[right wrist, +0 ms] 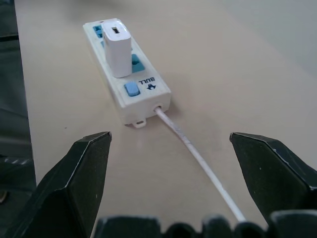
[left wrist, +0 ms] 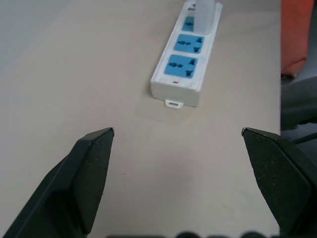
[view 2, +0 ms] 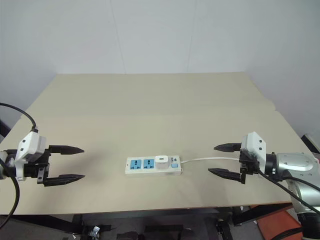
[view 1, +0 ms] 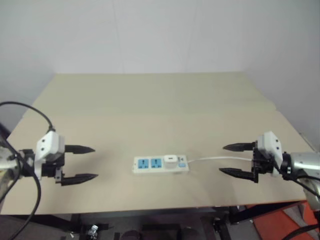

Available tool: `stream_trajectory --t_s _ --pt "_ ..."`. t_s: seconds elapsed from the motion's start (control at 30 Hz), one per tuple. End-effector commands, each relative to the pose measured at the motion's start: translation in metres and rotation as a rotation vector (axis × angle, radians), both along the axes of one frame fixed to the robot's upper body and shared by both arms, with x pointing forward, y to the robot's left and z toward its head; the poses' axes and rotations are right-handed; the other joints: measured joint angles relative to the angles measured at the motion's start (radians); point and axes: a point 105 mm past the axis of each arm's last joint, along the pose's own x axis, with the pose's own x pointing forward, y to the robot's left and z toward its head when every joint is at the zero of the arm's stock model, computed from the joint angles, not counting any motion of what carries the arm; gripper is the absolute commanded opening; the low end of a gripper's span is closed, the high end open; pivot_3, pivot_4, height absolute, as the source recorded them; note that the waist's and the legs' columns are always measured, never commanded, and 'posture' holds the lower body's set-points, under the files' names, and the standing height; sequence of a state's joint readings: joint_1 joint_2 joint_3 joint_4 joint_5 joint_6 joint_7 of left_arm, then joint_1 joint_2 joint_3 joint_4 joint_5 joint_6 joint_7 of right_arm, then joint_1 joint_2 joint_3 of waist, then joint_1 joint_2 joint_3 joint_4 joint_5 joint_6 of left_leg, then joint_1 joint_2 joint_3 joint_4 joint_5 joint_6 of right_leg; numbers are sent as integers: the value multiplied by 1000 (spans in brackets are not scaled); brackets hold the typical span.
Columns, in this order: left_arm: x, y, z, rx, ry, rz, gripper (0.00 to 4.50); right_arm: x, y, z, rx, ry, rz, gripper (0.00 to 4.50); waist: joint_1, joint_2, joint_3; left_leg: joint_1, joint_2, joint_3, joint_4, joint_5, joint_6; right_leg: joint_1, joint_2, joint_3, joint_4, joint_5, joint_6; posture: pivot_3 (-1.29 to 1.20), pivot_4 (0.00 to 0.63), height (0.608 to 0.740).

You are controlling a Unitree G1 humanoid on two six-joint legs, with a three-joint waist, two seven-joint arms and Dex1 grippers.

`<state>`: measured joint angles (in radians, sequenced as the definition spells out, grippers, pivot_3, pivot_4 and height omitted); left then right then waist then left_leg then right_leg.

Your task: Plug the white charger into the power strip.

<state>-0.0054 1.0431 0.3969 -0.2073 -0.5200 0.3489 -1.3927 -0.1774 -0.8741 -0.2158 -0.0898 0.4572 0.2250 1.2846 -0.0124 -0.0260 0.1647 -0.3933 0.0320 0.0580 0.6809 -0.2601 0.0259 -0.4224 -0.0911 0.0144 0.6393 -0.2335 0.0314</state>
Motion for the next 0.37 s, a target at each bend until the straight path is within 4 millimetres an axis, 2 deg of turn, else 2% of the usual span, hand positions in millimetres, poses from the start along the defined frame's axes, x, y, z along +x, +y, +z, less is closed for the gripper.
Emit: stream_trajectory --t_s 0.03,0.37 --pt "-1 -4 14 -6 -49 -9 4500 1 2 12 18 -44 10 4481 0 0 0 0 0 0 0 0 0 0 0 0 0 0 0 0 150 740" --pt "3 -8 17 -18 -59 -13 4500 5 6 10 23 -48 16 4481 0 0 0 0 0 0 0 0 0 0 0 0 0 0 0 0 150 740"
